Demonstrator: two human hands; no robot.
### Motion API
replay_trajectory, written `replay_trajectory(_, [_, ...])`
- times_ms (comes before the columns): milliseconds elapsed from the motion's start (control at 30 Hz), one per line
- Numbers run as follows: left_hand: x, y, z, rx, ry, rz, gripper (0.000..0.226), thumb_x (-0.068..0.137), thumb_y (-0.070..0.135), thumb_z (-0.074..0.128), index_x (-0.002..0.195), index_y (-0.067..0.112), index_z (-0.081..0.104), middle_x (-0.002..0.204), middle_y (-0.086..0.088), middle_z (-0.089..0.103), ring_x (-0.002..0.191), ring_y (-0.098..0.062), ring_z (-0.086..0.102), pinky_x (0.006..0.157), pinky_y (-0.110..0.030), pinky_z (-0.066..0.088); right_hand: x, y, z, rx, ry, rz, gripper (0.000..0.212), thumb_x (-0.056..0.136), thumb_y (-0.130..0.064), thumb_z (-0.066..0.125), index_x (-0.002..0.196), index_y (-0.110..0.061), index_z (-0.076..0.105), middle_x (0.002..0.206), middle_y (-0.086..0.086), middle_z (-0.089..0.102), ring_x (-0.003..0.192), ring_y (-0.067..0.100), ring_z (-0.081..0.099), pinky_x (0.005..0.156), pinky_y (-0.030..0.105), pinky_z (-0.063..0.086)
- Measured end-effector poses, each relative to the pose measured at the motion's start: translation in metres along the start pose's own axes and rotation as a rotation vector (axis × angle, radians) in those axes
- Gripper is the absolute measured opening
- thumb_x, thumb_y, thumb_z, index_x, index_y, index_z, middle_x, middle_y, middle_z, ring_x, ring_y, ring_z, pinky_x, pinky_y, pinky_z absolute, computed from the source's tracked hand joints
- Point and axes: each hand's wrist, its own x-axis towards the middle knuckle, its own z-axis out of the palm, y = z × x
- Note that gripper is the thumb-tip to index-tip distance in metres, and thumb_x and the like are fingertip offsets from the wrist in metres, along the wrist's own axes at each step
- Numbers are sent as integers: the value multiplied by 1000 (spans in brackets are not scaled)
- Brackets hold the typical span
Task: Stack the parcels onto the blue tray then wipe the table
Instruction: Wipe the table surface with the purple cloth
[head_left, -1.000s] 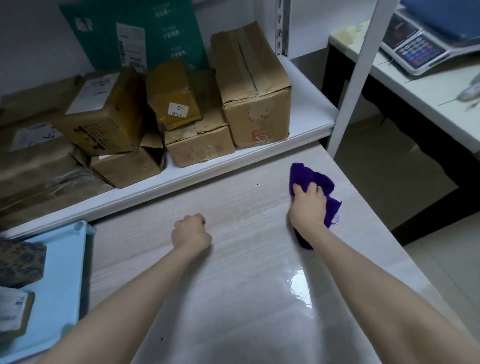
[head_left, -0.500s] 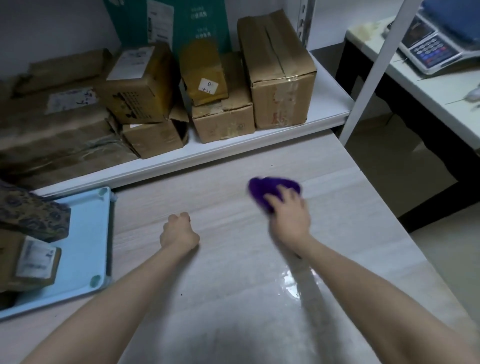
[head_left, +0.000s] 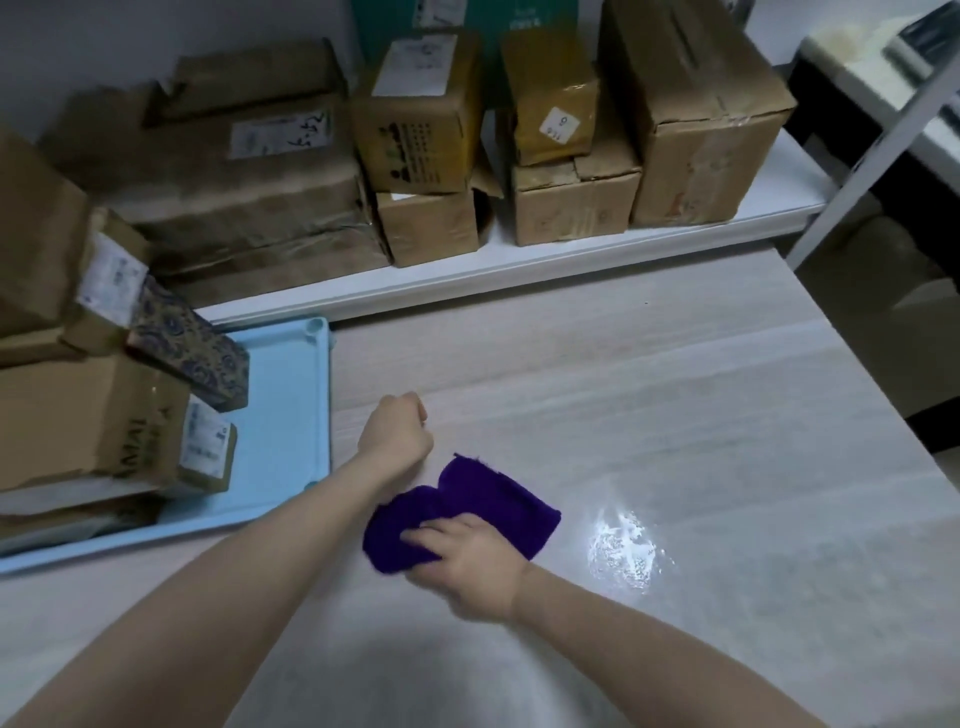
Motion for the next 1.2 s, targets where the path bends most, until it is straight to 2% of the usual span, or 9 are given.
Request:
replay_trajectory(133, [-5,3,-2,32,-91,64,29,78,-2,52,103,6,63,115,-12,62,100,-29,60,85,-36,52,-30,51,-30,-132,125,149,37,80,-26,53,115,-29,66,134,4,58,111,24,61,87,39,49])
replay_trajectory(267, [-8,10,-1,30,-130,99,33,79,2,52,110,8,62,123,-14,58,111,-31,57,92,-34,49,-71,105,-74,-170,286,1010,51,89,-28,51,139,-34,43,155,5,29,143,33,23,109,62,21])
replay_trajectory(333, [-13,18,4,34,-146,103,38,81,2,51,117,9,60,128,-14,54,116,-31,54,96,-35,47,-80,111,-83,-83,387,1347,55,90,-22,49,142,-28,36,147,17,33,139,38,23,106,60,26])
replay_trajectory(400, [-16,25,10,11,-125,83,44,81,1,49,123,10,57,130,-13,50,120,-31,51,99,-37,46,-59,97,-76,-77,450,1284,51,83,-14,52,133,-18,45,133,21,42,124,40,38,98,51,39])
replay_trajectory(467, [-20,41,18,-29,-51,52,49,79,0,49,126,11,54,130,-14,49,121,-33,50,100,-40,45,-34,63,-51,-39,363,982,44,73,-10,57,117,-14,57,125,18,47,111,41,49,88,44,45])
replay_trajectory(667, [-19,94,32,46,2,97,53,82,-1,53,133,9,48,135,-14,44,122,-32,47,94,-38,46,-56,42,-12,-157,203,292,42,63,-17,81,102,-25,70,127,10,61,109,33,63,85,41,55])
replay_trajectory(833, [-29,129,59,140,-104,124,42,82,-1,50,123,8,53,127,-16,46,116,-35,49,92,-36,45,-161,125,-56,-236,431,650,26,78,-21,75,102,-25,67,131,10,59,110,34,61,84,42,51])
replay_trajectory(1000, [-40,151,86,242,-109,125,35,78,1,51,113,6,56,123,-15,47,110,-35,50,88,-36,43,-276,163,-101,-295,587,1254,45,77,-6,60,119,-21,60,131,13,49,112,36,49,86,43,42])
replay_trajectory(1200, [-43,156,94,309,-75,91,35,83,5,54,117,9,52,124,-15,46,111,-35,50,90,-39,45,-238,115,-68,-157,647,1177,46,62,5,62,105,-11,67,113,15,58,93,38,58,77,41,49])
